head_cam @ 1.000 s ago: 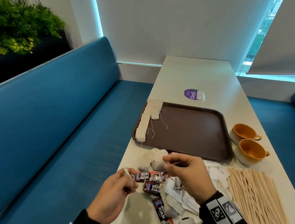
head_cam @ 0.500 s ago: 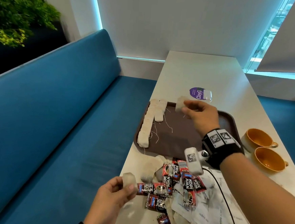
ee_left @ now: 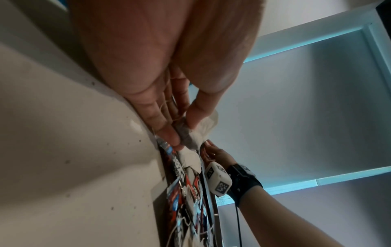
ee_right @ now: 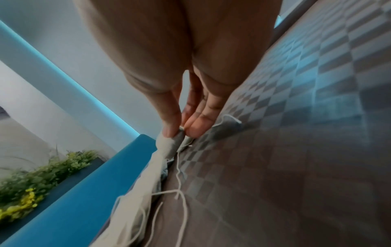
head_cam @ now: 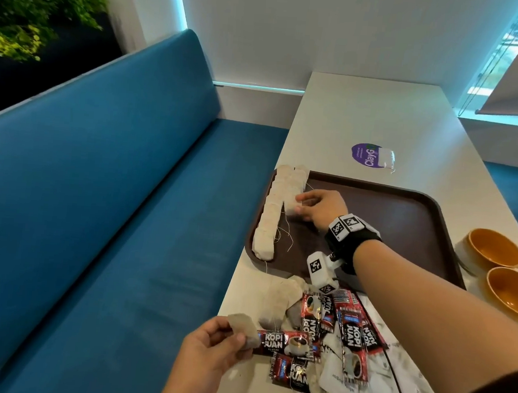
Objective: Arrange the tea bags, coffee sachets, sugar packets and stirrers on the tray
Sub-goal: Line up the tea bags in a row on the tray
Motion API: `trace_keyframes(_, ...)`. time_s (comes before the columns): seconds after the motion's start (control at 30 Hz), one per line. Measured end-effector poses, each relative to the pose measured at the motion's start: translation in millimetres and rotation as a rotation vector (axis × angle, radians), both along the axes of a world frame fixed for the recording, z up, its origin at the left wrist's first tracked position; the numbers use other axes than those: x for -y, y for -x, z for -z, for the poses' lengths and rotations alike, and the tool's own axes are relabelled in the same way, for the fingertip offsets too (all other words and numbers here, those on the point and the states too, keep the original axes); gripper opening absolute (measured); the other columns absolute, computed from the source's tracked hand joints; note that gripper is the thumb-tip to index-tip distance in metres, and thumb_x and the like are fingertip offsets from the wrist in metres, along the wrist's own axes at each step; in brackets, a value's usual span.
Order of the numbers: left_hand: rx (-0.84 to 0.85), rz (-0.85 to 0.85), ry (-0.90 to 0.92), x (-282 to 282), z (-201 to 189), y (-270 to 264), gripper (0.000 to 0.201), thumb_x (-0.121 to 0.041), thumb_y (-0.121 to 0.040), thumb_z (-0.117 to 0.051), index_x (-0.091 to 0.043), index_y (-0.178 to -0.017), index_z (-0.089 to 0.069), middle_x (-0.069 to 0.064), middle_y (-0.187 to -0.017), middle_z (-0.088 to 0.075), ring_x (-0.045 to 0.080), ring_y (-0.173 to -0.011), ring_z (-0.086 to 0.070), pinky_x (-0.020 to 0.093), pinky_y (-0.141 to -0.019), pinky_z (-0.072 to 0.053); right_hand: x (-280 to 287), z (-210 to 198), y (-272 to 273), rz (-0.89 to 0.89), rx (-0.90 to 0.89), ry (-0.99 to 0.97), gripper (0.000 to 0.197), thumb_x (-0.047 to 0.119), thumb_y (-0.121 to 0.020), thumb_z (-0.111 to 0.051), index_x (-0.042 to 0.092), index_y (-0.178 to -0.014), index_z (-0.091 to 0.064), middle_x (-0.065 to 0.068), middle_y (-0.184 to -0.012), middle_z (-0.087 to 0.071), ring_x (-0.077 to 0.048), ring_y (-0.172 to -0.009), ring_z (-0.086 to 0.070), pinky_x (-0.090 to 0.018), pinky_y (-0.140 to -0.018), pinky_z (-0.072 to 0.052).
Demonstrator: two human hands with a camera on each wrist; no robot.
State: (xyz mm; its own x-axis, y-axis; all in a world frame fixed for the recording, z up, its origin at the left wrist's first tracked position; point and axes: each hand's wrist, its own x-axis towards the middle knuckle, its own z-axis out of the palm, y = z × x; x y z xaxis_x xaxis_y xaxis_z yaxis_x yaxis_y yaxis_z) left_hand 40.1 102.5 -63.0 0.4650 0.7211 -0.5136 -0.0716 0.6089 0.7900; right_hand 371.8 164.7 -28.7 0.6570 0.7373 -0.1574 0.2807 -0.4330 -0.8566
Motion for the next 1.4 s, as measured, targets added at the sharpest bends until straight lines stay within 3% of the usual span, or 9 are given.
trace_keyframes(0.13, 0.045, -0.023, 0.035, -3, 2, 1, 0.018, 0.021, -0.084, -0.060, 0.014, -0.100, -0.064, 0.032, -0.089, -0.069, 0.033, -0.076, -0.072, 0.039, -0.069, -0.064, -13, 8, -1, 0.007, 0.050, 0.106, 0.019, 0.019, -0.079, -0.087, 0.020, -0.096, -0.078, -0.004, -0.094, -0.076, -0.016, -0.076, -0.070, -0.033, -0.086, -0.061)
trace_keyframes(0.3, 0.050, -0.022, 0.040, -3, -1, 1, 0.019, 0.022, -0.083, -0.061, 0.013, -0.100, -0.064, 0.031, -0.088, -0.071, 0.032, -0.075, -0.073, 0.037, -0.067, -0.064, -25, 12, -1, 0.026, 0.108, 0.186, 0.018, 0.024, -0.075, -0.090, 0.028, -0.081, -0.073, 0.000, -0.098, -0.075, -0.020, -0.091, -0.073, -0.037, -0.091, -0.060)
trace_keyframes(0.47, 0.043, -0.024, 0.047, -4, -1, 1, 0.020, 0.022, -0.082, -0.062, 0.014, -0.099, -0.064, 0.031, -0.086, -0.071, 0.035, -0.074, -0.074, 0.039, -0.065, -0.064, -32, 12, -4, 0.019, 0.117, 0.216, 0.016, 0.024, -0.075, -0.090, 0.023, -0.081, -0.074, 0.001, -0.095, -0.076, -0.017, -0.088, -0.072, -0.035, -0.089, -0.060)
trace_keyframes(0.63, 0.034, -0.023, 0.032, -4, 0, 1, 0.017, 0.022, -0.084, -0.060, 0.014, -0.098, -0.063, 0.028, -0.082, -0.071, 0.033, -0.071, -0.074, 0.037, -0.063, -0.063, -26, 10, -2, 0.039, 0.082, 0.156, 0.016, 0.032, -0.078, -0.086, 0.025, -0.083, -0.072, 0.001, -0.091, -0.075, -0.019, -0.088, -0.073, -0.039, -0.086, -0.062)
trace_keyframes(0.8, -0.009, 0.017, -0.036, -6, -7, 0, 0.014, 0.016, -0.087, -0.062, 0.011, -0.100, -0.066, 0.028, -0.092, -0.072, 0.033, -0.083, -0.072, 0.036, -0.071, -0.062, 12, -18, 9, 0.080, 0.027, 0.041, 0.006, 0.028, -0.088, -0.077, 0.023, -0.088, -0.073, -0.003, -0.087, -0.075, -0.017, -0.074, -0.071, -0.040, -0.080, -0.064)
trace_keyframes(0.97, 0.057, 0.067, -0.108, -16, -36, -7, 0.020, 0.004, -0.089, -0.066, 0.007, -0.108, -0.063, 0.024, -0.103, -0.073, 0.031, -0.094, -0.075, 0.039, -0.074, -0.059, 67, -58, 49, -0.044, -0.090, -0.083, 0.007, 0.023, -0.090, -0.076, 0.017, -0.094, -0.073, -0.003, -0.088, -0.072, -0.012, -0.069, -0.069, -0.024, -0.066, -0.058)
trace_keyframes(1.1, 0.034, 0.115, -0.284, -24, -51, -24, 0.034, -0.009, -0.076, -0.080, 0.001, -0.105, -0.065, 0.027, -0.099, -0.072, 0.028, -0.088, -0.070, 0.035, -0.075, -0.053, 105, -73, 85, -0.192, -0.252, -0.176, 0.019, 0.017, -0.086, -0.079, 0.008, -0.099, -0.068, -0.011, -0.093, -0.070, -0.019, -0.078, -0.068, -0.033, -0.072, -0.061)
trace_keyframes(1.23, -0.002, 0.194, -0.414, -21, -60, -42, 0.042, -0.019, -0.061, -0.088, -0.005, -0.096, -0.069, 0.010, -0.087, -0.074, 0.021, -0.082, -0.068, 0.030, -0.075, -0.055, 126, -73, 105, -0.300, -0.334, -0.152, 0.037, 0.020, -0.079, -0.086, 0.014, -0.111, -0.069, -0.012, -0.102, -0.076, -0.020, -0.087, -0.073, -0.038, -0.077, -0.063)
trace_keyframes(1.4, -0.125, 0.248, -0.515, -23, -62, -59, 0.028, -0.016, -0.071, -0.088, -0.009, -0.092, -0.071, 0.006, -0.085, -0.075, 0.017, -0.080, -0.069, 0.036, -0.080, -0.060, 134, -66, 98, -0.270, -0.183, -0.096, 0.010, 0.017, -0.087, -0.079, 0.012, -0.096, -0.078, -0.010, -0.090, -0.078, -0.009, -0.069, -0.068, -0.030, -0.069, -0.060)
